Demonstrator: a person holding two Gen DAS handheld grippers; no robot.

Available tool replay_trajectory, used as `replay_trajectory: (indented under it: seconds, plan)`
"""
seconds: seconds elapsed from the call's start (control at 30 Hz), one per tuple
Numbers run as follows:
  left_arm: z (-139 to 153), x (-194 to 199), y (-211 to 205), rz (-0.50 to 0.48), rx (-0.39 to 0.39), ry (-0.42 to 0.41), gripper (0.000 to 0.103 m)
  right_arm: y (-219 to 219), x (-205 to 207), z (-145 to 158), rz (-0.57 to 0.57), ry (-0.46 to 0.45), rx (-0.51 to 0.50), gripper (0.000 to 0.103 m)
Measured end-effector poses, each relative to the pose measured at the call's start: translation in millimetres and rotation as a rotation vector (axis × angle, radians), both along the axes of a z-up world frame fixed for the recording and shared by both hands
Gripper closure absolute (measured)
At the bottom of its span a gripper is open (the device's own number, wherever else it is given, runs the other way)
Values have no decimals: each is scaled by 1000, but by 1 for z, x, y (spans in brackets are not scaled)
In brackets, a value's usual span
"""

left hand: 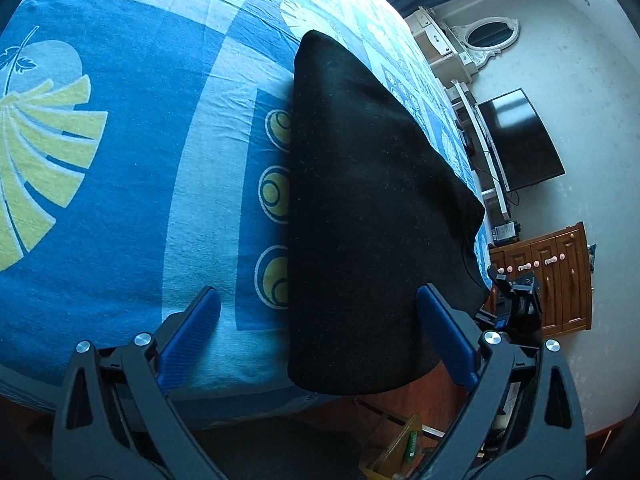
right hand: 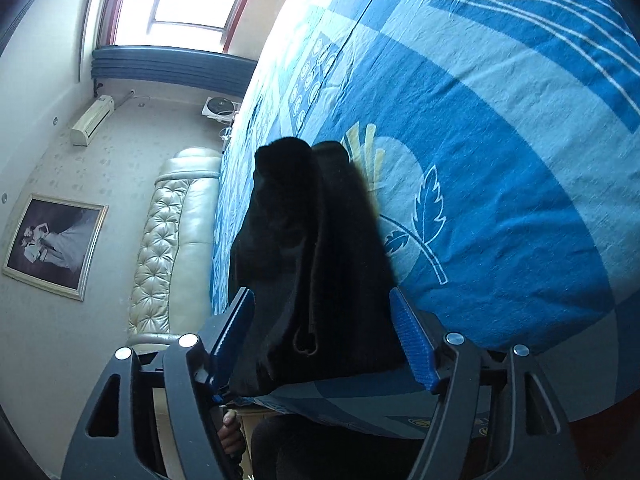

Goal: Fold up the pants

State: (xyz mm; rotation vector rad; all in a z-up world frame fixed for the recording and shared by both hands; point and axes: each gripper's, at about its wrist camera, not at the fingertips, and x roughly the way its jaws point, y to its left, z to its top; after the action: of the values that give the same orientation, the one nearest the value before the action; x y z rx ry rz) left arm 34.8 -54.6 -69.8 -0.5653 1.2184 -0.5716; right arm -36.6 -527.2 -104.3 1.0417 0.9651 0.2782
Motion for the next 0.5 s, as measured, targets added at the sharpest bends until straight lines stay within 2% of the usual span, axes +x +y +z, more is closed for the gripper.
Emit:
replay_trajectory:
  seconds: [0.1, 0.17, 0.2, 0.23, 0.27, 0.33, 0.5]
  plan:
    - [-2, 3, -2, 0, -26, 11, 5, 14, 6, -3, 43, -3, -38, 28]
    - [-2, 4, -8, -20, -39, 4, 5, 19, 7, 0, 62, -3, -98, 34]
    - [-1, 4, -12, -41, -52, 1, 17, 20, 7, 0, 63, 5, -121, 38]
    - [-3, 5, -18, -64, -64, 10, 39, 18, 6, -1, 59, 11, -126, 44]
    - [-5, 6, -23, -66, -42, 24, 41, 16, 6, -2, 51, 10, -118, 47]
    - [-6, 7, -26, -57, -24, 24, 53, 14, 5, -3, 38, 6, -109, 50]
    - [7, 1, -25, -47, 30, -34, 64, 23, 8, 1, 47, -7, -122, 53]
